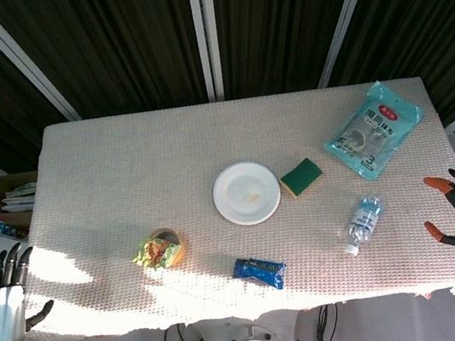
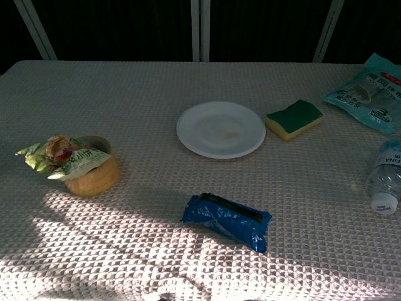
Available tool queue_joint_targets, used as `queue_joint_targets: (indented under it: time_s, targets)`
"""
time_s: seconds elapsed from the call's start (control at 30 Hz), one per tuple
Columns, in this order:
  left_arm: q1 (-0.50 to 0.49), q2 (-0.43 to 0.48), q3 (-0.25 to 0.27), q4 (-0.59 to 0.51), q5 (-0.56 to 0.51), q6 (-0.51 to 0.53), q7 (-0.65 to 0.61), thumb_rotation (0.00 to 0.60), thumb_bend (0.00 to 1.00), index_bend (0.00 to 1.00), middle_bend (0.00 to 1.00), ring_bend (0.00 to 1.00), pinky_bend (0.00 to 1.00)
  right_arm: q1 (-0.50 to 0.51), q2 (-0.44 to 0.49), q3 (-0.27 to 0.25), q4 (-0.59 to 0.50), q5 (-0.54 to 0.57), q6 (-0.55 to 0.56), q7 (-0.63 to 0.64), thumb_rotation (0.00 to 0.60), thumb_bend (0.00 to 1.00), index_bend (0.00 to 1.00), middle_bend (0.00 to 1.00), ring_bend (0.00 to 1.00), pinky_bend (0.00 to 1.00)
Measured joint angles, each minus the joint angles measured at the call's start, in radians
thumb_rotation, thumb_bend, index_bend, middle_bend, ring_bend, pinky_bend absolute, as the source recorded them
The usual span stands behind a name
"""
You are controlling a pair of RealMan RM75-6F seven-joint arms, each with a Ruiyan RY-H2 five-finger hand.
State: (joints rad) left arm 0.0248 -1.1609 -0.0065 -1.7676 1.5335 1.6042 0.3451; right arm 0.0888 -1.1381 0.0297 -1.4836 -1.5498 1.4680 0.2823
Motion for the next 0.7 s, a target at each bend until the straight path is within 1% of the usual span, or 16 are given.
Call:
queue_joint_targets:
  time_s: [0.23,0.37,0.53,0.7]
  targets:
    - [-0.007,-0.003,-0.003,0.003,-0.015,-0.021,0.001,0.600,0.09,0.12,0.06,0.06,0.14,0.038,-0.002,0.008,-0.012,-0.010,-0.044,-0.028,0.600,0.20,0.17,0.19,0.00,0.00]
    - [-0.007,-0.002,-0.005,0.001,-0.014,-0.020,-0.001,0.600,0.09,0.12,0.06,0.06,0.14,0.093,-0.005,0.022,-0.012,-0.022,-0.102,-0.046,0.600,0.20,0.18,0.19,0.00,0.00]
    - [-0.006,-0.003,-0.005,-0.004,-0.018,-0.021,0.004,0.600,0.09,0.12,0.06,0.06,0.14,0.215,-0.026,0.054,0.007,-0.030,-0.238,-0.081,0.600,0.20,0.20,0.19,0.00,0.00]
    - [-0.008,-0.006,-0.006,-0.015,-0.030,-0.030,0.018,0.600,0.09,0.12,0.06,0.06,0.14,0.365,-0.093,0.090,0.090,-0.020,-0.413,-0.131,0.600,0.20,0.21,0.19,0.00,0.00]
